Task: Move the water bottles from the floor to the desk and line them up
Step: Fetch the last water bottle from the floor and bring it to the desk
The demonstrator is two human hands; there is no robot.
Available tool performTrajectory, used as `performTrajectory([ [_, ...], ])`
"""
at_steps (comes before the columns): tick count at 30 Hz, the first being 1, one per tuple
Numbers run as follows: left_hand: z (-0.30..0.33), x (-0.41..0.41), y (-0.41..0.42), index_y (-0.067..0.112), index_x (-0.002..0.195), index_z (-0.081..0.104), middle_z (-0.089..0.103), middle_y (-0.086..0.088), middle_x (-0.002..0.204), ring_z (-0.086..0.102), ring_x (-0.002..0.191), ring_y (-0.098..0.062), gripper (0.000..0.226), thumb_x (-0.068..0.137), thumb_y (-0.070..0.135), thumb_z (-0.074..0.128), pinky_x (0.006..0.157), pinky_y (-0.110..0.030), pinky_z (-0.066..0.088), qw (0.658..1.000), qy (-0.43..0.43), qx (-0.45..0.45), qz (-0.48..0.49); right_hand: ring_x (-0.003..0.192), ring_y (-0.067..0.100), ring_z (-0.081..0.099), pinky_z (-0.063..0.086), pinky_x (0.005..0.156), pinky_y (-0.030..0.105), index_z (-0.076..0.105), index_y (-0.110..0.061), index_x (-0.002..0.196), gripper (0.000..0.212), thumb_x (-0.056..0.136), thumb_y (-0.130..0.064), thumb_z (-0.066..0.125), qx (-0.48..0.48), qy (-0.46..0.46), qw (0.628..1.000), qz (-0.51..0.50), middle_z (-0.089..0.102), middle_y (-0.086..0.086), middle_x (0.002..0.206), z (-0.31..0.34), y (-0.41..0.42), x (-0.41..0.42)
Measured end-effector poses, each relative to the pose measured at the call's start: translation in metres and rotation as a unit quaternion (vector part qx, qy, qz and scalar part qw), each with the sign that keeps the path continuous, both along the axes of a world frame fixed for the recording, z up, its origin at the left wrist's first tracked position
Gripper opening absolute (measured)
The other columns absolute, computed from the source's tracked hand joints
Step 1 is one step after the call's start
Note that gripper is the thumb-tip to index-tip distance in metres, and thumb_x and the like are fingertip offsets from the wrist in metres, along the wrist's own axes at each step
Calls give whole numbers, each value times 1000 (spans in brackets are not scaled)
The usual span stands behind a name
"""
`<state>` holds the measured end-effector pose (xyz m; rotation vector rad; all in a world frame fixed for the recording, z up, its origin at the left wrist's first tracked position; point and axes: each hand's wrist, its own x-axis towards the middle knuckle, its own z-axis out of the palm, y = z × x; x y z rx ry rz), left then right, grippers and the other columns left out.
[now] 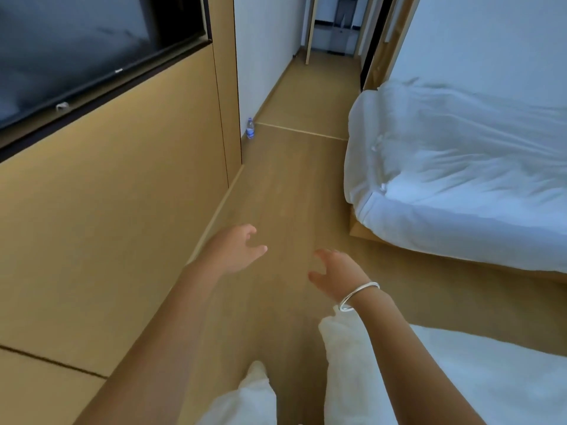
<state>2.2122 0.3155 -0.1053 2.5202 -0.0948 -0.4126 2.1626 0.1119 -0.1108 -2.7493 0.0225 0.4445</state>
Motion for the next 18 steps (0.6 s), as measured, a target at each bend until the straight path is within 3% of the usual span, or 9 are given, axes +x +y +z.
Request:
performTrajectory([
  [7,18,169,-6,21,135,47,52,2,136,51,121,-18,53,88,43,59,99,-32,42,1000,-13,7,-15,127,21,42,37,104,33,40,-16,139,51,91,-33,51,4,-8,1000,-20,47,4,138,8,-9,154],
  [18,-9,361,-22,19,136,46,51,-2,138,49,125,-19,54,88,42,59,100,-32,42,999,18,49,-7,125,22,45,38,103,34,41,-17,138,51,91,-34,51,18,10,1000,-9,49,4,136,-19,-36,363],
])
